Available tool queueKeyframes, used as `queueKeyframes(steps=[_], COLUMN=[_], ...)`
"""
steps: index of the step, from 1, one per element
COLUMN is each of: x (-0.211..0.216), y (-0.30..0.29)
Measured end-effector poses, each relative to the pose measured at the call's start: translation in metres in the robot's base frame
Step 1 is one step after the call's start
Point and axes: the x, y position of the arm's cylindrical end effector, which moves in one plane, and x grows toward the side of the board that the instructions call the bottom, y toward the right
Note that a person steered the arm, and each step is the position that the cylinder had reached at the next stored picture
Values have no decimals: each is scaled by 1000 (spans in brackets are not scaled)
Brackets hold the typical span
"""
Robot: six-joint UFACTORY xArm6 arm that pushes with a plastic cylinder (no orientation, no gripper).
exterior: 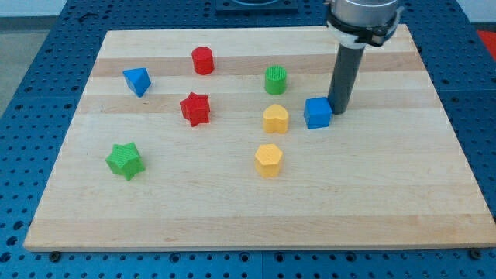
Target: Move the yellow hexagon towards the blue cube
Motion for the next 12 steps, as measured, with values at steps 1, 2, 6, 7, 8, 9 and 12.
queueKeyframes(steps=[1,2,6,7,8,9,12], x=[0,0,20,20,54,111,152], y=[-14,-20,100,100,100,96,57])
